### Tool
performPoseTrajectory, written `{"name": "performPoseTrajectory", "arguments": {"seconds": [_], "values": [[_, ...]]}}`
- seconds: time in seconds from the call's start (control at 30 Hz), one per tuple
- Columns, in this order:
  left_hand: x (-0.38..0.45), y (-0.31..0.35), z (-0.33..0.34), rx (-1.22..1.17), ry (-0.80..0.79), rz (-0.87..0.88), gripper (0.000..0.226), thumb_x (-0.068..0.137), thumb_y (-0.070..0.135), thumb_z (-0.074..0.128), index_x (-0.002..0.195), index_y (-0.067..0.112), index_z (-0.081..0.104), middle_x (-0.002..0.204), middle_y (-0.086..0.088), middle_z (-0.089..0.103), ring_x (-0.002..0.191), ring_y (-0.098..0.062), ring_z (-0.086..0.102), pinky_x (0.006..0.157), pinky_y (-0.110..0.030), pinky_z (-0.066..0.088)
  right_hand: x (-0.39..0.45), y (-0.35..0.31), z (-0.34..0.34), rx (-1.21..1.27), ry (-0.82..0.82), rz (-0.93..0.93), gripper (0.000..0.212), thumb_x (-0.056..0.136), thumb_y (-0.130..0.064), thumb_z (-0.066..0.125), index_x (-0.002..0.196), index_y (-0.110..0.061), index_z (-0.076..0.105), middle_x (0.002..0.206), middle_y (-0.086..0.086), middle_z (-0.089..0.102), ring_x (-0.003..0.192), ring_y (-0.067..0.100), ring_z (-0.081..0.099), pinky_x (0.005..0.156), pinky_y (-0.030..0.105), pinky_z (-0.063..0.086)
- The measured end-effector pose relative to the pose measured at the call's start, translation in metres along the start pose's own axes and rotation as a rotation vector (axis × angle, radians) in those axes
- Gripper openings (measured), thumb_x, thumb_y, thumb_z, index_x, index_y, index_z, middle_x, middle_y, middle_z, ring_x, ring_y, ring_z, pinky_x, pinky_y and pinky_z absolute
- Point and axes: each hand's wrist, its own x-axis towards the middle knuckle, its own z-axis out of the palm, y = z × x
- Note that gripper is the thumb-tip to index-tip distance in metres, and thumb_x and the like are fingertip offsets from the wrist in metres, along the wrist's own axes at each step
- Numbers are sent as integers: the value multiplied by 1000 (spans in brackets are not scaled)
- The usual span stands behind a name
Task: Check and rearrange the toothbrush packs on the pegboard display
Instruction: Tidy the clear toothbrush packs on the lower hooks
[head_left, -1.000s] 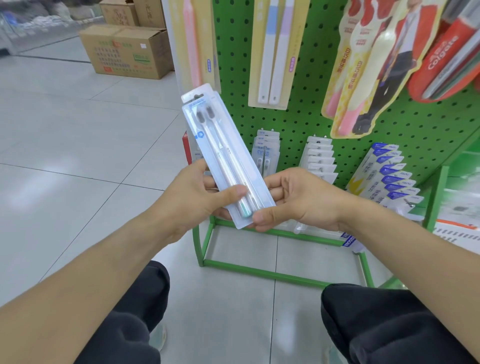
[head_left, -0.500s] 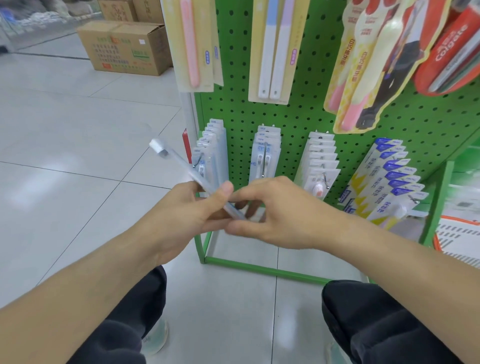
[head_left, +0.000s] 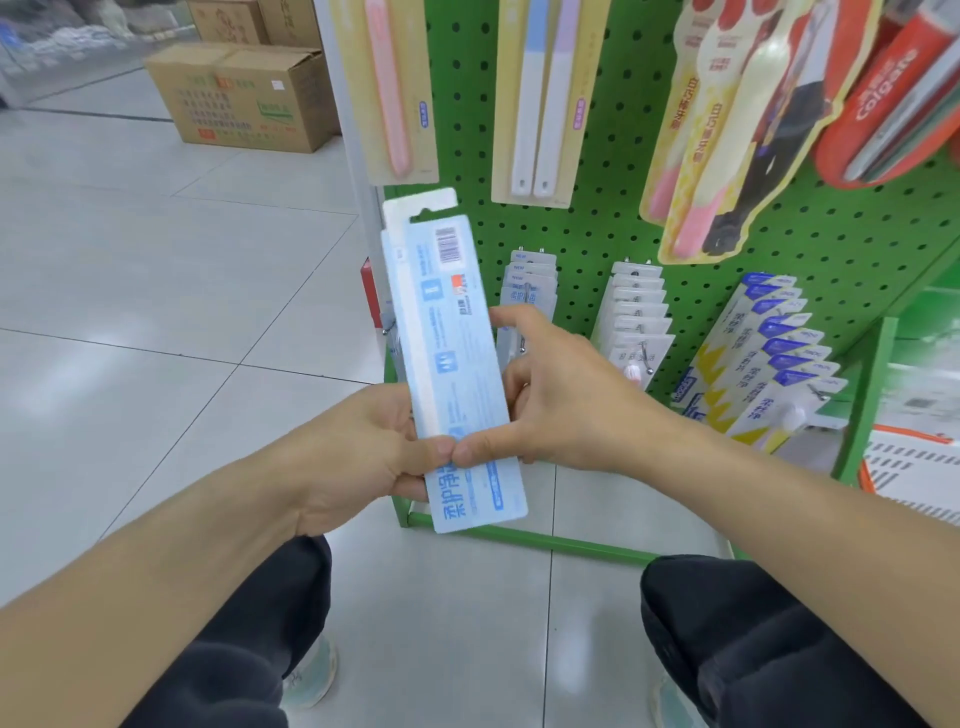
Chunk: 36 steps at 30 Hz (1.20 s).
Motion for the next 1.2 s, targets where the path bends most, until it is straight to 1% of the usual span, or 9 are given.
{"name": "performPoseTrajectory", "arguments": {"seconds": [0.2,0.3,0.43,0.57,0.8,0.87,1.0,1.1,1.2], "values": [[1,-5,8,66,-98,-71,34,100,-4,50,128,12,59,117,-3,75,107,-19,72,85,-33,61,9,14,-6,128,68,53,46,62,-33,96,95,-12,72,75,11,75,53,18,67,52,37,58],[3,-3,7,141,-78,-16,34,98,0,57,127,15,59,116,-2,75,106,-20,72,84,-38,61,10,16,-7,216,85,95,34,71,-26,90,91,-5,73,68,6,74,43,8,59,44,23,47],[9,0,2,175,125,115,47,86,-1,73,126,19,57,108,-2,77,92,-26,76,76,-44,63,12,16,-10,223,-1,114,26,80,-22,85,97,-7,74,74,10,76,55,15,69,48,25,52],[13,1,10,227,159,160,35,92,9,67,122,26,57,91,0,79,80,-20,77,60,-31,61,14,20,-14,196,-37,125,34,76,-27,88,99,-5,76,75,11,77,64,23,74,58,31,60],[21,1,12,304,182,169,17,99,34,54,110,24,61,82,5,78,74,-14,76,58,-30,60,18,22,-21,255,155,112,41,85,-35,79,89,4,69,67,12,74,55,21,71,51,29,55],[22,2,16,382,215,187,24,99,40,49,97,22,66,73,12,75,64,-7,72,51,-22,53,18,23,-25,217,113,143,43,83,-38,80,91,3,68,70,11,75,62,23,74,57,32,59],[24,1,19,570,197,186,52,88,60,41,79,14,64,68,5,72,56,-15,66,49,-29,49,17,23,-31,274,127,166,47,74,-26,89,104,-1,61,82,9,76,64,23,73,56,33,60],[26,-2,19,649,182,184,45,94,54,46,67,19,56,53,16,58,46,-2,51,47,-14,36,16,26,-35,207,140,160,47,72,-28,90,100,-2,61,85,11,76,57,23,71,51,33,57],[29,-5,17,566,145,182,21,96,37,61,86,20,66,68,20,70,60,3,66,55,-10,46,15,25,-39,143,160,132,44,82,-36,82,91,1,62,76,7,77,52,28,70,49,36,57]]}}
